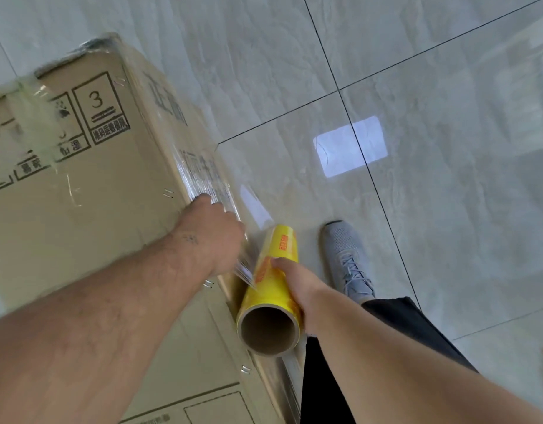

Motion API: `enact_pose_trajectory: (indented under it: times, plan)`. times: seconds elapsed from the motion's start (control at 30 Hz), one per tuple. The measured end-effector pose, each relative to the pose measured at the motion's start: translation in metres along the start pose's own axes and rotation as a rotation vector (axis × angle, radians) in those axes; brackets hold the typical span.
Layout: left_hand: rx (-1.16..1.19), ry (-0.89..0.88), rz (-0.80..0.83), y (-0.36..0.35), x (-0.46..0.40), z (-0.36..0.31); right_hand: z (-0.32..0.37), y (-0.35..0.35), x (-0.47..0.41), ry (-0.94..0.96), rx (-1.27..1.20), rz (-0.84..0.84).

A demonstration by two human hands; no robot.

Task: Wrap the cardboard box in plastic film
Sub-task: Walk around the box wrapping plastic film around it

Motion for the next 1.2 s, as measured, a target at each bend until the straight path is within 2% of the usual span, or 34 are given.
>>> enact_pose_trajectory:
  times: [0.13, 0.23, 0.5, 0.67, 0.77, 0.87, 0.93, 1.1, 1.2]
  plan:
    - [0.003, 0.008, -0.011, -0.001, 0.001, 0.0, -0.031, -0.001, 0.005, -0.08, -0.382, 0.179]
    - [-0.001, 0.012, -0.012, -0.001, -0.001, -0.001, -0.035, -0.004, 0.003, -0.076, -0.426, 0.205]
    - [-0.026, -0.028, 0.008, -0.002, 0.002, -0.011, -0.024, 0.032, 0.01, 0.115, 0.303, 0.008]
    - [-0.016, -0.101, 0.018, -0.006, 0.002, -0.016, -0.017, 0.002, 0.0, 0.214, 0.647, 0.085]
    - [0.023, -0.155, 0.055, -0.006, 0.01, -0.038, -0.006, -0.002, -0.001, 0.206, 0.726, 0.031]
    - [0.03, -0.146, 0.048, -0.008, 0.015, -0.05, -0.016, 0.01, -0.006, 0.163, 0.528, -0.013]
    - [0.052, -0.127, 0.035, -0.007, 0.015, -0.049, -0.03, 0.023, -0.008, 0.112, 0.274, -0.019]
    - [0.041, -0.078, 0.025, -0.009, 0.011, -0.049, -0.058, 0.019, -0.005, -0.042, -0.293, 0.247]
    - [0.025, -0.064, 0.021, -0.011, 0.009, -0.054, -0.055, 0.01, 0.0, -0.039, -0.439, 0.312]
Point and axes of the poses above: each hand's wrist, its own x-axis away from the middle knuckle, its own y-axis out of the back of the hand, z = x × y, the point moved 6 cm from there along -x, towards the middle knuckle, and after that the axes turned 7 degrees about -x, right-handed, at the moved point
